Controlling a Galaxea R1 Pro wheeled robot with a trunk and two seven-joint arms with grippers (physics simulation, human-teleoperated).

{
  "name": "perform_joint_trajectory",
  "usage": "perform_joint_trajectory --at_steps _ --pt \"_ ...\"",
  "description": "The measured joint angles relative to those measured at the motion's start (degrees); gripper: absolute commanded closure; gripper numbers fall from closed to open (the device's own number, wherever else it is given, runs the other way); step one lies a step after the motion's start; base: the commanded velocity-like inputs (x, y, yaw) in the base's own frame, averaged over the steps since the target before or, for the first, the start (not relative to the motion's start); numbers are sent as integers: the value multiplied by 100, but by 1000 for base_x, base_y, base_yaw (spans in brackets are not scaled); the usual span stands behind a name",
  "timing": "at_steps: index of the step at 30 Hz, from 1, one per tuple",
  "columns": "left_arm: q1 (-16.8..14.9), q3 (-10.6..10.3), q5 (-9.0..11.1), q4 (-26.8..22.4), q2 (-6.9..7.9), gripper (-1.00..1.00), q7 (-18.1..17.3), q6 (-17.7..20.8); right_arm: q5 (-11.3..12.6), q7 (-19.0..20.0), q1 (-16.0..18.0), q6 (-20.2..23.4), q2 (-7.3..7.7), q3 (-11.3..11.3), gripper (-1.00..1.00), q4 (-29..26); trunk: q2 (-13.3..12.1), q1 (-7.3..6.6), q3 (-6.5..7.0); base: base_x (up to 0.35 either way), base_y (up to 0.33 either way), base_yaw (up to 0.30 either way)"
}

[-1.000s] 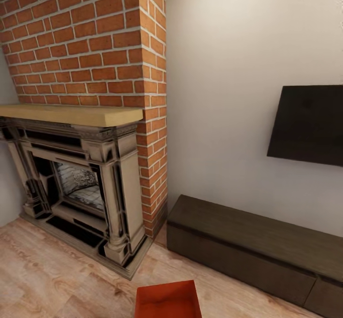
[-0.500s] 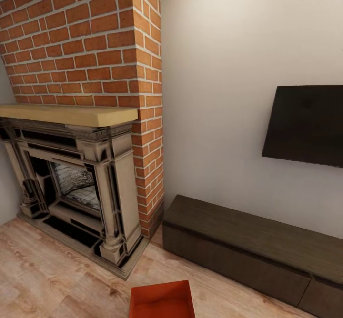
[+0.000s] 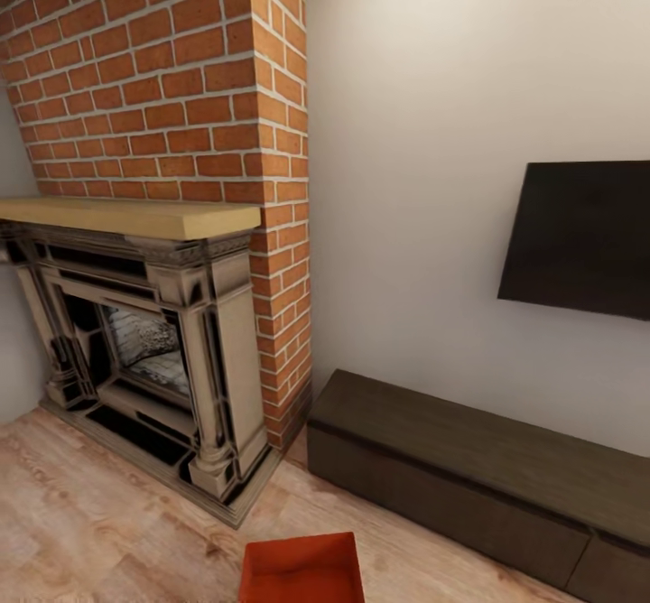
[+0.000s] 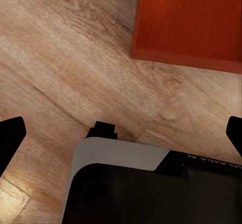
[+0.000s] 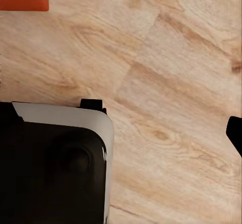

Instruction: Move the two storage containers from the living room to the garage. In the garage, place one container on the floor and stack the other container on top of it (either order is fine).

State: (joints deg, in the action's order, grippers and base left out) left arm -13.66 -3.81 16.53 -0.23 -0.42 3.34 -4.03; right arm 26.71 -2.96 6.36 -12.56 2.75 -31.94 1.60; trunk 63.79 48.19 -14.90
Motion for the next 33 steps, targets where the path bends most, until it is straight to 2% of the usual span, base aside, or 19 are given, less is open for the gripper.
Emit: perform_joint_trajectory --at_steps 7,17,25,33 --pt "0 0 0 0 0 -100 0 0 -3 0 0 0 0 0 -100 1 0 0 0 0 -2 250" --pt "-1 0 0 1 0 -100 0 0 2 -1 -1 0 2 -2 -100 -4 0 0 0 0 0 35" --pt "0 0 -1 0 0 -100 0 0 4 0 0 0 0 0 -100 -4 0 0 0 0 0 179" --pt "-1 0 0 2 -1 -100 0 0 -10 36 -1 8 9 -14 -100 -2 0 0 0 0 0 10"
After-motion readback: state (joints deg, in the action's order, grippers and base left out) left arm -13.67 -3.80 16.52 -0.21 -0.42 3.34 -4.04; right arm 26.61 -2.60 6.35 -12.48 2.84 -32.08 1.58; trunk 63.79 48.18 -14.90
